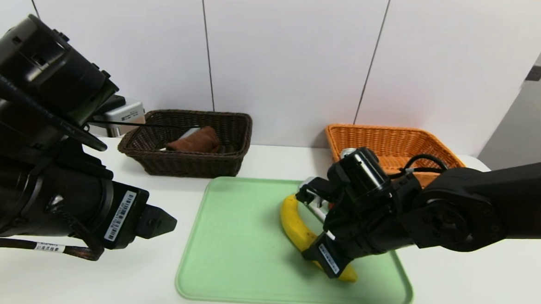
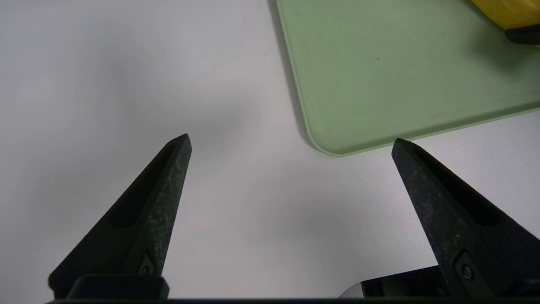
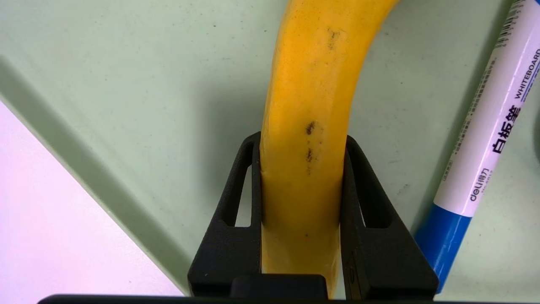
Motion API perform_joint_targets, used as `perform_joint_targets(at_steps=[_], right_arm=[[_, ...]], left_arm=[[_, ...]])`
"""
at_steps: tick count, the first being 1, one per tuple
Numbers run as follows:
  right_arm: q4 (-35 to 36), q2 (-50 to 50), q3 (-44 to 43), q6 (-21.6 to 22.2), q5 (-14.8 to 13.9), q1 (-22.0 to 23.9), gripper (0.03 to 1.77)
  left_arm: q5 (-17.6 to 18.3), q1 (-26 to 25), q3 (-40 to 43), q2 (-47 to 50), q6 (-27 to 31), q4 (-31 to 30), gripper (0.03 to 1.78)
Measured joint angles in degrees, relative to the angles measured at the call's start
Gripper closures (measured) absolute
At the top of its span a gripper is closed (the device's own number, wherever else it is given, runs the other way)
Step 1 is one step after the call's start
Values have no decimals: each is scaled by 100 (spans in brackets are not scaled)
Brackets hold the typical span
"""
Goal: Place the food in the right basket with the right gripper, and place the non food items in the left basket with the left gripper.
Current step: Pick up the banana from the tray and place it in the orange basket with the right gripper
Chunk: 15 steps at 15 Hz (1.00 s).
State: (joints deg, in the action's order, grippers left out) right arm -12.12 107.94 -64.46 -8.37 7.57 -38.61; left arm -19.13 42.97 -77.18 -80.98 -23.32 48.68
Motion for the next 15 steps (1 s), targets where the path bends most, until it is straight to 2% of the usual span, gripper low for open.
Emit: perform_joint_targets(at_steps=[7,15], right_arm=[[2,-733,138,-41,83,-87,130],[0,-2370,168,-293,141,-30,130]], left_arm=[[-5,0,23,100,-10,0,12],[-5,0,33,193,4,2,12]])
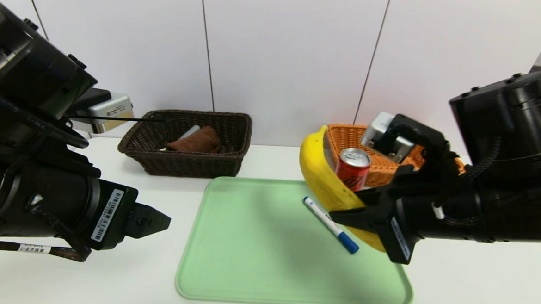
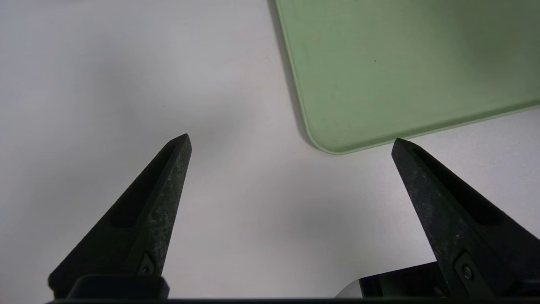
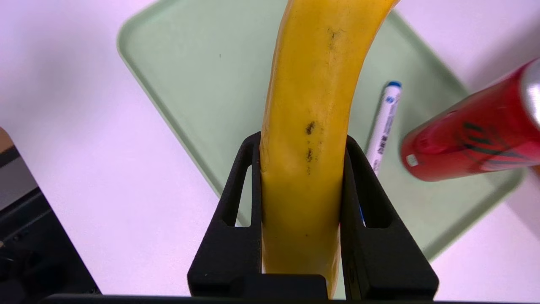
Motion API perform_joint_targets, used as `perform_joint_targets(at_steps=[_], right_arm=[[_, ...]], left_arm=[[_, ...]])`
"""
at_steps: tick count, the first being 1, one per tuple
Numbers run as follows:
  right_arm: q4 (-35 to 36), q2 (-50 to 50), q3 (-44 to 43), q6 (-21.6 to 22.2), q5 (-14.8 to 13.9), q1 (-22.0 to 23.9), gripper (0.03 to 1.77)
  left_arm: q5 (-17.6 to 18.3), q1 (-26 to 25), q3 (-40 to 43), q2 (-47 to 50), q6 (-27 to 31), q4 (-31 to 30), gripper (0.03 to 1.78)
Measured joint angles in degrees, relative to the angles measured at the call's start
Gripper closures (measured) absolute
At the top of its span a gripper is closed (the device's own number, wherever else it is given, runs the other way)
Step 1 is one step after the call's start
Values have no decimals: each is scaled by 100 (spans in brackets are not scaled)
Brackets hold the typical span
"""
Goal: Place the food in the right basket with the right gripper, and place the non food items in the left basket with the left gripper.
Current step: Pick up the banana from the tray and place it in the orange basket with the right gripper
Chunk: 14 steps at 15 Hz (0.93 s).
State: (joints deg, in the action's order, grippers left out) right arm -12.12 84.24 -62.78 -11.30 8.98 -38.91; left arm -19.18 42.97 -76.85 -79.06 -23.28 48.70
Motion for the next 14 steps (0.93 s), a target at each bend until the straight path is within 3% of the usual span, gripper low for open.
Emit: perform_joint_targets(at_steps=[3,7,14], right_arm=[[83,-456,-91,-5,-23,226,130],[341,-688,-255,-129,-61,918,130],[378,-491,-444,-1298,-15,2433,130]], left_arm=[[-2,0,-13,1,2,-2,12],[-2,7,-40,21,11,-5,12],[-15,9,-27,43,16,-146,12]])
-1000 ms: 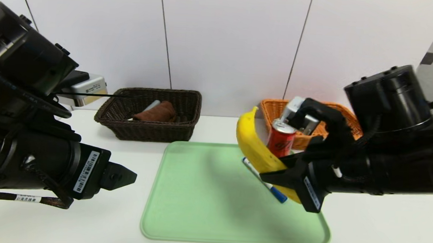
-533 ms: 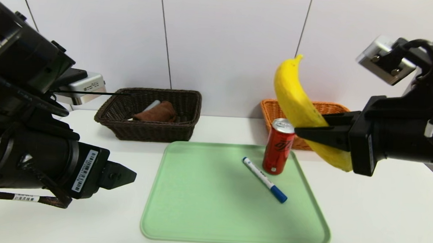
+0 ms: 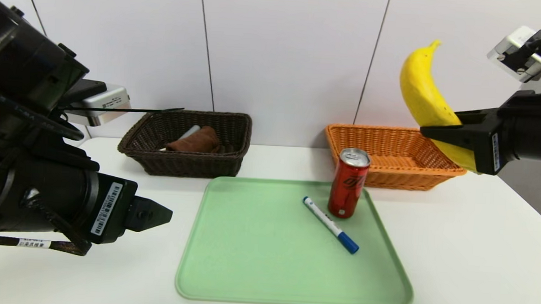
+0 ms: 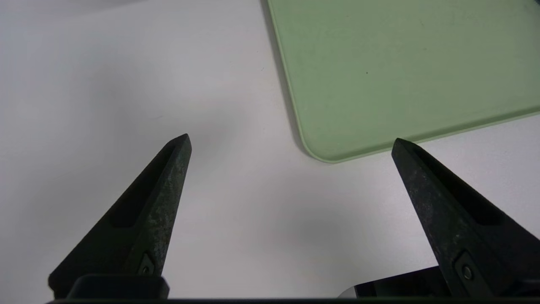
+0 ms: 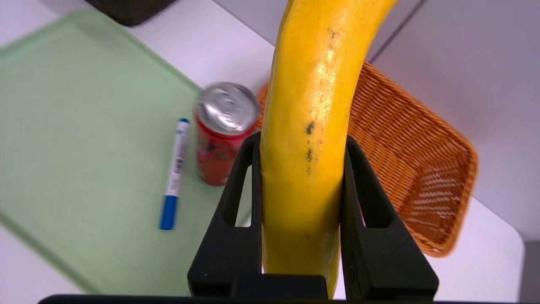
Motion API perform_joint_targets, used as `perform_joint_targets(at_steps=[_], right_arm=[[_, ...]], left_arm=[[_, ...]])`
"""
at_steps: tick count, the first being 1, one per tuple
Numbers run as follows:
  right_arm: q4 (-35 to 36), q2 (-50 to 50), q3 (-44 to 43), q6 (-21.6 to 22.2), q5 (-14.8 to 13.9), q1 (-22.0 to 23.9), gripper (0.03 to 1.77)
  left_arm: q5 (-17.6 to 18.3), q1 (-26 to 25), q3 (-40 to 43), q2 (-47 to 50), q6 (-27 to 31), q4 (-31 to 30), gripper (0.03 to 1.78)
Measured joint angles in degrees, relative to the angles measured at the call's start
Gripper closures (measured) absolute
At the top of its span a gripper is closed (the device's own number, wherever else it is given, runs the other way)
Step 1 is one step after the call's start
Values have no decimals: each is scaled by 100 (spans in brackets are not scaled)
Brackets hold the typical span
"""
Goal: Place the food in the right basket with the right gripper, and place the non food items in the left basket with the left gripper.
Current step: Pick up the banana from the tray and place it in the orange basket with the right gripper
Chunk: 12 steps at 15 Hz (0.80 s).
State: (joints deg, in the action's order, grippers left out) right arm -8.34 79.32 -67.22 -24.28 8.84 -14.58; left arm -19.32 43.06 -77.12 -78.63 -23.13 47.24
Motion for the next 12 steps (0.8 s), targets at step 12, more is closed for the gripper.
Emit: perform_joint_targets(at_steps=[12], right_arm=[[-4,2291,-1484,-2177,-57,885,130]], left_arm=[[4,0,22,-48,11,-118,12]])
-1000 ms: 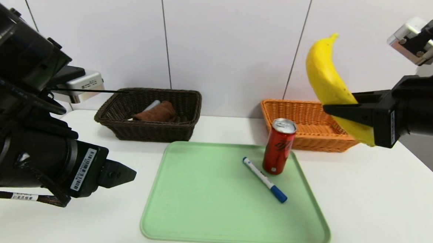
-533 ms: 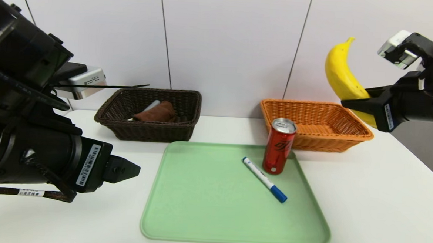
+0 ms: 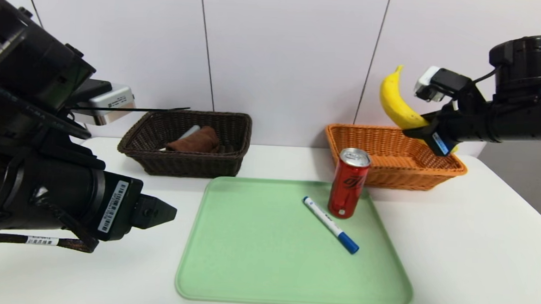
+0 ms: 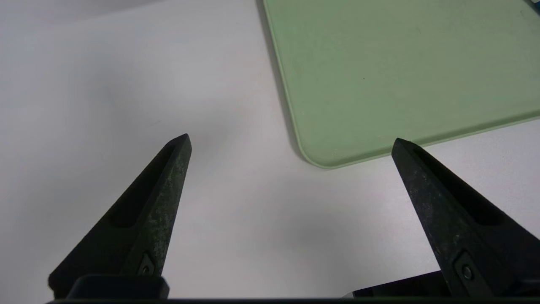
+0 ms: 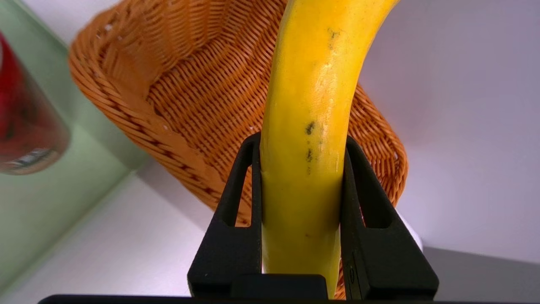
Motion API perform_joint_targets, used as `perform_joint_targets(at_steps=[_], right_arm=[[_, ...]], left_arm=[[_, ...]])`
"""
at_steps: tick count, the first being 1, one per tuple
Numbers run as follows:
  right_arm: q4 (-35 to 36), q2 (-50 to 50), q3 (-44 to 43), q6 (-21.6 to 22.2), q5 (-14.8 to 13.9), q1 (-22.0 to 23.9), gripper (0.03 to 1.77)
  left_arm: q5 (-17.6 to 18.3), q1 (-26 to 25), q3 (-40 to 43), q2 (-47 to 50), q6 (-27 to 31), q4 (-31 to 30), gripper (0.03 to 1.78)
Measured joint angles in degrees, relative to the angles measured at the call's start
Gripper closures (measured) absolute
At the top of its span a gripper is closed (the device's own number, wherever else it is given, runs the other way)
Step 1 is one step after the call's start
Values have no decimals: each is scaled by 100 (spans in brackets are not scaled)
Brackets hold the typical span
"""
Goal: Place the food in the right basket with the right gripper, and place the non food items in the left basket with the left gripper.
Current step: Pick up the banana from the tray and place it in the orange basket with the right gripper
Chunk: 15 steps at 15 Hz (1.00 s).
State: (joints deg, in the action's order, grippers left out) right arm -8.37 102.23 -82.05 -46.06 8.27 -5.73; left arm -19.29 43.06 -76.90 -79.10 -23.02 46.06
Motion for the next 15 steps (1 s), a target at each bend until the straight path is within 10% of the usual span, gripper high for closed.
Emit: perform_joint_targets(at_steps=[4,15], right_arm=[[-5,574,-374,-1064,-417,-46,130],[-11,1254,-664,-1720,-499,-138,130]], left_arm=[[9,0,9,-17,-10,0,12],[20,0,16,-79,-16,-88,12]])
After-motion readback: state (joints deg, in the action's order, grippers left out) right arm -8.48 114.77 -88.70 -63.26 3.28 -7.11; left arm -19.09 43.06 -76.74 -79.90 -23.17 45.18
